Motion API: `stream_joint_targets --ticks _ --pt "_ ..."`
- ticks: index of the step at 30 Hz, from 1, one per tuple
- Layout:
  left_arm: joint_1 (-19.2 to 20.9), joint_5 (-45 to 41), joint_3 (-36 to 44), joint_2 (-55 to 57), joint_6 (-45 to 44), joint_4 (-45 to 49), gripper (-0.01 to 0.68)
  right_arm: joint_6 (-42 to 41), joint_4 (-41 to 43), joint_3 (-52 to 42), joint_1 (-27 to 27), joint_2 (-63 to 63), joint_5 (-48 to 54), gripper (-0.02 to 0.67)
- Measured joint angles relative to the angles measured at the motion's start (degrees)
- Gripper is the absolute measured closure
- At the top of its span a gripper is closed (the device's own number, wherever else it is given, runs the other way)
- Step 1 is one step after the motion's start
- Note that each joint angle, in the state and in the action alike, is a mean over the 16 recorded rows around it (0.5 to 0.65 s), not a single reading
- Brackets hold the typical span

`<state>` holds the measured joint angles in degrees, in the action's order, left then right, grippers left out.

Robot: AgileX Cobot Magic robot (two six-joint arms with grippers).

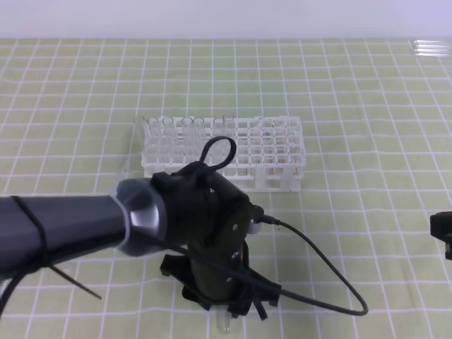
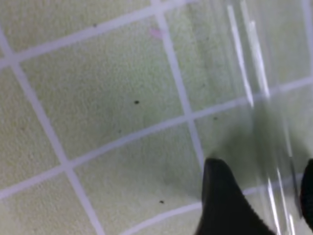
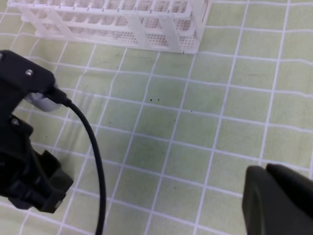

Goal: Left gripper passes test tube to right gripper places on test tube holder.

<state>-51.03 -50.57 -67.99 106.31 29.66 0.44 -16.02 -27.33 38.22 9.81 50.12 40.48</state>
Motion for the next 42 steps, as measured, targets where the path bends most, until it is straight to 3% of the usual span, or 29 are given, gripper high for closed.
stream_joint_targets --ticks 9,24,35,42 --pt "0.0 0.2 0.0 0.8 0.1 1.1 0.396 0.0 0.0 0.0 0.0 0.0 0.0 0.665" --pt "0.0 -4.4 -1.1 0.6 -1.4 4.8 0.619 0.0 0.0 0.0 0.0 0.0 0.1 0.665" --pt "-0.7 -6.9 -4.2 -2.7 -5.8 5.8 0.625 0.0 0.0 0.0 0.0 0.0 0.6 0.665" --pt "-1.6 -0.6 -2.1 -12.0 -9.4 6.0 0.625 -0.4 -1.0 0.3 0.0 0.0 1.2 0.665"
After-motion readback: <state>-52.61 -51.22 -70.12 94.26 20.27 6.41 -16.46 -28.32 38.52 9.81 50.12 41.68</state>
